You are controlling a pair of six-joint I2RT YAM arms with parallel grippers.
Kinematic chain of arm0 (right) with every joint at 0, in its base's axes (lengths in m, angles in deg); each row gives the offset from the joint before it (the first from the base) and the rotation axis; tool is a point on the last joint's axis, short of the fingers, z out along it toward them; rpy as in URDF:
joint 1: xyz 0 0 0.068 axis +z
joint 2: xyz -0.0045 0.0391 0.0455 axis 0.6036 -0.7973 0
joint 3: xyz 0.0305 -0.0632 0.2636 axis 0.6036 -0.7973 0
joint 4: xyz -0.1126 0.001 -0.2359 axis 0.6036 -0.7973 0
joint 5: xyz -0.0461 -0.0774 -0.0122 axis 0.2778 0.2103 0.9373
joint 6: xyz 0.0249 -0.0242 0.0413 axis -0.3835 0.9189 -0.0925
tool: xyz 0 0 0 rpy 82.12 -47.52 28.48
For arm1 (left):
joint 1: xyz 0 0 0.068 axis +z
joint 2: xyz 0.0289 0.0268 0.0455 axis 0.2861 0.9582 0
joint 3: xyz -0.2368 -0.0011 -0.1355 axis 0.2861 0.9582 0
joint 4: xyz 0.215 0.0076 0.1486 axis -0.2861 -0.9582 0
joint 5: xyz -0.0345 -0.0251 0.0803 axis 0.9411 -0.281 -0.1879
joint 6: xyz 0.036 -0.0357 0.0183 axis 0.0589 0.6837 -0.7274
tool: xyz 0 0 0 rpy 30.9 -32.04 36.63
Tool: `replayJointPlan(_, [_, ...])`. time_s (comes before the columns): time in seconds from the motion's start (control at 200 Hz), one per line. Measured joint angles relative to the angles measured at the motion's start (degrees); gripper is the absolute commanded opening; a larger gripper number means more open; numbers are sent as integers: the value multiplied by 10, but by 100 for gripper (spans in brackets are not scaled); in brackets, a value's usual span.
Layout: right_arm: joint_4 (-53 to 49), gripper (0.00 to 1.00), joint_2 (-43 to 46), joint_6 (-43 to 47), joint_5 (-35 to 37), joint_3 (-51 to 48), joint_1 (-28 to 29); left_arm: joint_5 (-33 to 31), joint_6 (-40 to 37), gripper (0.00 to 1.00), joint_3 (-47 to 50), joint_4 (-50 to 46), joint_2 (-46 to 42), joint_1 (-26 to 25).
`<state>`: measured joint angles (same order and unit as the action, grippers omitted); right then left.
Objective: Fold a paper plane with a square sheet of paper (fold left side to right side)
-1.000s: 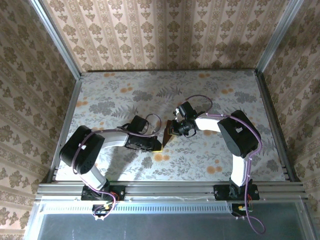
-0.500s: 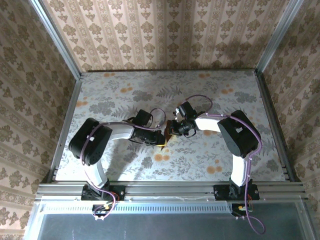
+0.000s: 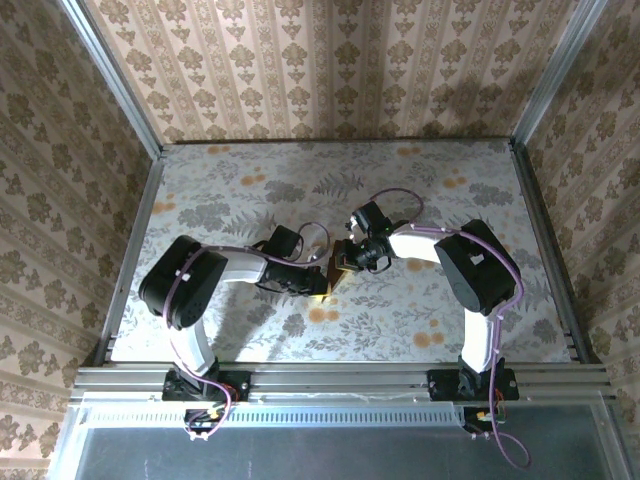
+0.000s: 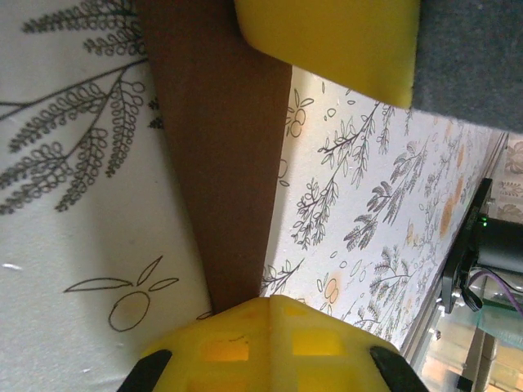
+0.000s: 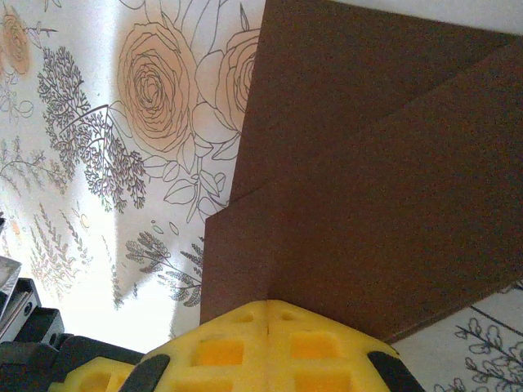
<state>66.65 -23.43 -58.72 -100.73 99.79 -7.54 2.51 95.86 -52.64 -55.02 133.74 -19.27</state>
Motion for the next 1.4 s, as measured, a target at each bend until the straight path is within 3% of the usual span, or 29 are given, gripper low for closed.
replayJointPlan(0.725, [-17,0,-17,12,-17,21,-56,7,4,0,3,9,-2,3])
replayJointPlan(1.04, [-12,0,-17,16,-18,17,-56,3,-10,0,-81,-62,3,0])
replayJointPlan(1.4, [-12,0,-17,16,-17,17,-54,3,-16,0,-146,-66,68,-5])
